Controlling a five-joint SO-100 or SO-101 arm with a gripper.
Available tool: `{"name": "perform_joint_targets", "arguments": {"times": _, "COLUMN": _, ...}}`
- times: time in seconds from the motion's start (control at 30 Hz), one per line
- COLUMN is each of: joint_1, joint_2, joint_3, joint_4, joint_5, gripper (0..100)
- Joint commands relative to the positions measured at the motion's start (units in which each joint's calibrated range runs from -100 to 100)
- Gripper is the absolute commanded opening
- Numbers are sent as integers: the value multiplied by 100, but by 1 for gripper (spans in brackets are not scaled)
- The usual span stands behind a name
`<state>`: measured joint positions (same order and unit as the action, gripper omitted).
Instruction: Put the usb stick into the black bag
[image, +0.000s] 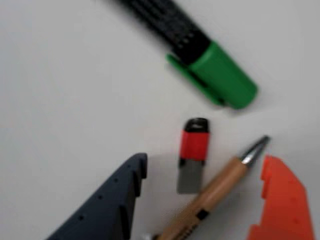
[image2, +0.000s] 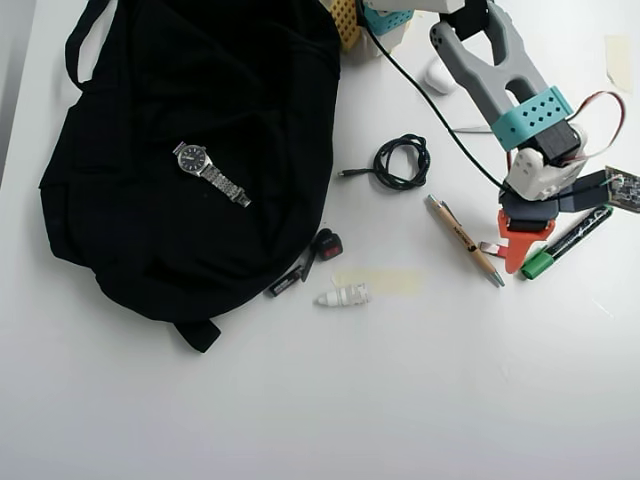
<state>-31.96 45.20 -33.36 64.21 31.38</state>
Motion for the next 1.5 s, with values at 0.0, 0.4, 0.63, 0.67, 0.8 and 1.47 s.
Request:
{"name": "perform_joint_targets", "arguments": {"times": 0.0, "joint_1": 47, "joint_2": -6, "joint_3": -24, "joint_4": -56, "joint_5": -13, "gripper": 30}}
{"name": "perform_joint_targets", "arguments": {"times": 0.4, "joint_1": 62, "joint_2": 168, "joint_3": -6, "joint_4": -56, "joint_5": -23, "gripper": 30}}
{"name": "perform_joint_targets", "arguments": {"times": 0.63, "joint_1": 62, "joint_2": 392, "joint_3": -78, "joint_4": -56, "joint_5": -28, "gripper": 30}}
{"name": "perform_joint_targets", "arguments": {"times": 0.67, "joint_1": 62, "joint_2": 392, "joint_3": -78, "joint_4": -56, "joint_5": -28, "gripper": 30}}
{"name": "perform_joint_targets", "arguments": {"times": 0.8, "joint_1": 62, "joint_2": 392, "joint_3": -51, "joint_4": -56, "joint_5": -34, "gripper": 30}}
{"name": "perform_joint_targets", "arguments": {"times": 1.47, "joint_1": -222, "joint_2": 401, "joint_3": 272, "joint_4": -4, "joint_5": -374, "gripper": 30}}
